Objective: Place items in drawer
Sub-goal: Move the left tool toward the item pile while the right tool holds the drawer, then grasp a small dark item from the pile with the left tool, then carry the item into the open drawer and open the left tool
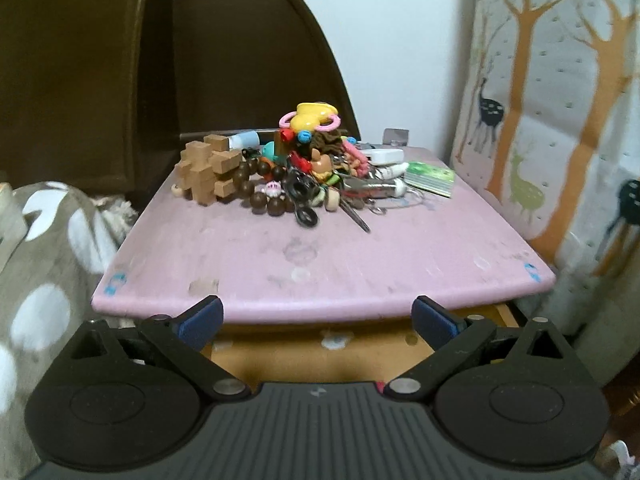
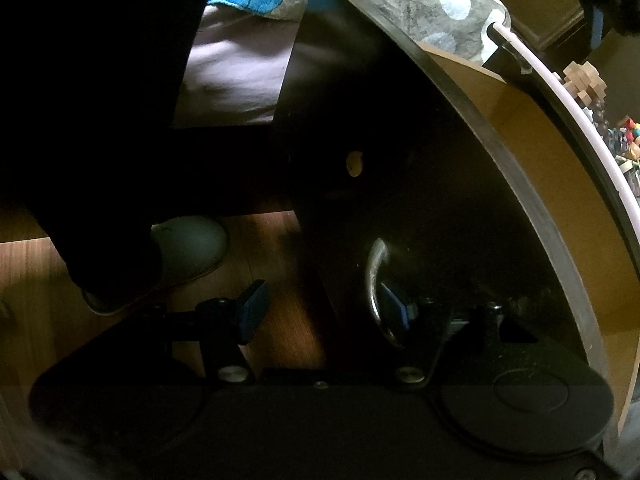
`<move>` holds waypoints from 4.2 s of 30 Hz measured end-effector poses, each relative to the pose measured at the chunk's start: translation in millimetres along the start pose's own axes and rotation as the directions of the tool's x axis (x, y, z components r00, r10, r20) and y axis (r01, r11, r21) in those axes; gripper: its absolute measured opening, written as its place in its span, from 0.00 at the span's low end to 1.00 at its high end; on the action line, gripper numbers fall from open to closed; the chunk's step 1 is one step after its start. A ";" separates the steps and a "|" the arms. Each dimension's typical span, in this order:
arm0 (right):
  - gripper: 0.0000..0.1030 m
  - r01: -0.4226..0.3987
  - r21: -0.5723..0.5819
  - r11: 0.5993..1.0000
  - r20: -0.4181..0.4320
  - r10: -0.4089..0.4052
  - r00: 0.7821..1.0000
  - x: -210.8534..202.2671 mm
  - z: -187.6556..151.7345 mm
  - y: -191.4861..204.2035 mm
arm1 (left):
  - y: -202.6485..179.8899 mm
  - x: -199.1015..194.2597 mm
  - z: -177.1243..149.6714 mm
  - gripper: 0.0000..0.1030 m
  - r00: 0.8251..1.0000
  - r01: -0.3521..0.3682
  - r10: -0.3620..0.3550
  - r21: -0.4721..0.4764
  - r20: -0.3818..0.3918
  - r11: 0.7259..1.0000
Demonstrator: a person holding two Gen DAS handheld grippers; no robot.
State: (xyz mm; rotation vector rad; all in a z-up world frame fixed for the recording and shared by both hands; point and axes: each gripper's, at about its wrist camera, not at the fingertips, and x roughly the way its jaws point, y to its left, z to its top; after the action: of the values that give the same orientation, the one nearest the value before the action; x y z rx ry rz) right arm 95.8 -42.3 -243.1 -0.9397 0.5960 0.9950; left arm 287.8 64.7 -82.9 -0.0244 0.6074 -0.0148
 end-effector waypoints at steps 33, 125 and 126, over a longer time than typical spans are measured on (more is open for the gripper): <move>0.64 -0.024 0.057 0.998 0.055 0.021 0.998 -3.9 -4.8 -6.1 | 16.5 165.0 77.9 0.29 0.999 0.023 -0.017 0.114 -0.051 0.993; 0.65 -0.016 0.006 1.000 0.045 0.015 0.999 -1.3 -1.3 -5.4 | -28.5 64.2 -38.5 0.64 0.918 0.205 -0.119 0.197 -0.378 0.959; 0.65 -0.016 0.006 1.000 0.044 0.016 0.999 -1.2 -1.2 -5.4 | -28.2 58.8 -34.1 0.64 0.921 0.211 -0.128 0.195 -0.367 0.958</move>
State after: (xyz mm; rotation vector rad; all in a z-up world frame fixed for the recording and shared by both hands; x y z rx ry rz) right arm 100.1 -45.0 -240.7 -0.9066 0.5698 1.0251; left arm 316.4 34.6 -143.7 0.1547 0.9580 -0.2649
